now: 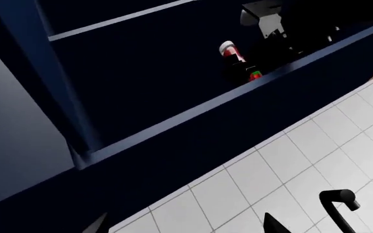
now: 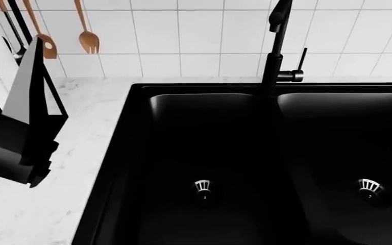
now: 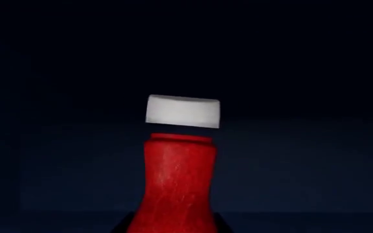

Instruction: Pick the lobster from the plate and place it on the cutting board. Then pick the condiment bottle from the cabinet and place it next to the cutting board.

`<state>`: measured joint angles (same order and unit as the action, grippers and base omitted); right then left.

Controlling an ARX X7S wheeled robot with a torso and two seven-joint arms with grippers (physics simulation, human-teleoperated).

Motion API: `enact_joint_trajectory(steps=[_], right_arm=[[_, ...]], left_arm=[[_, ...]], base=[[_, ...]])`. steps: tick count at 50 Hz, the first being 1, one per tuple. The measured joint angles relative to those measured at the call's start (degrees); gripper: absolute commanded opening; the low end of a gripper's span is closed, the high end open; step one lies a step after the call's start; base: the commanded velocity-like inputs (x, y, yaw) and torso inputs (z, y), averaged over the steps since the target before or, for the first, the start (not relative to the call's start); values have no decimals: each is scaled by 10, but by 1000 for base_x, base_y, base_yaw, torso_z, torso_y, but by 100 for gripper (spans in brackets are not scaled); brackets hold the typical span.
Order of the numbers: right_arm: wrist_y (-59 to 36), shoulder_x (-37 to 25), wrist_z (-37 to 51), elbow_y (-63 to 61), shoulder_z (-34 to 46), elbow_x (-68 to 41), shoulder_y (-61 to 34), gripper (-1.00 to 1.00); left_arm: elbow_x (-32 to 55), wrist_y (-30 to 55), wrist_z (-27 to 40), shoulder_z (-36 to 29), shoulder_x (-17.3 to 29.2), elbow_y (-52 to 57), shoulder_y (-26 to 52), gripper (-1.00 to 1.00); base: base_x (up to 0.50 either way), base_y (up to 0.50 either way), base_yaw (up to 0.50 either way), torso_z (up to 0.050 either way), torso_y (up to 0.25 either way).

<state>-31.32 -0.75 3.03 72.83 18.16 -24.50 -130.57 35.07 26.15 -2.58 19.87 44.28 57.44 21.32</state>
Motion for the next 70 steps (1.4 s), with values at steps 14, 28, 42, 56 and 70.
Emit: enact_joint_trajectory(steps=[14, 28, 42, 56, 70], right_arm=[[-22, -11, -25, -31, -22, 63, -4, -100], [-127, -51, -7, -250, -46, 51, 45, -100], [-278, -94, 9, -456, -86, 0, 24, -100], [-478, -131, 80, -721, -183, -125, 78, -100], [-519, -207, 428, -875, -251, -618, 156, -100]], left_arm=[[-2, 3, 14, -6, 0, -4, 2, 100], [5, 1, 24, 0, 0, 0, 0, 100], [3, -4, 33, -5, 0, 1, 1, 100], [2, -9, 43, -7, 0, 4, 1, 100], [3, -16, 54, -12, 0, 6, 2, 100]], base=[[-6, 18, 17, 0, -10], [-7, 18, 19, 0, -11], [-4, 24, 22, 0, -12], [-4, 27, 23, 0, -13], [-3, 31, 26, 0, -14]])
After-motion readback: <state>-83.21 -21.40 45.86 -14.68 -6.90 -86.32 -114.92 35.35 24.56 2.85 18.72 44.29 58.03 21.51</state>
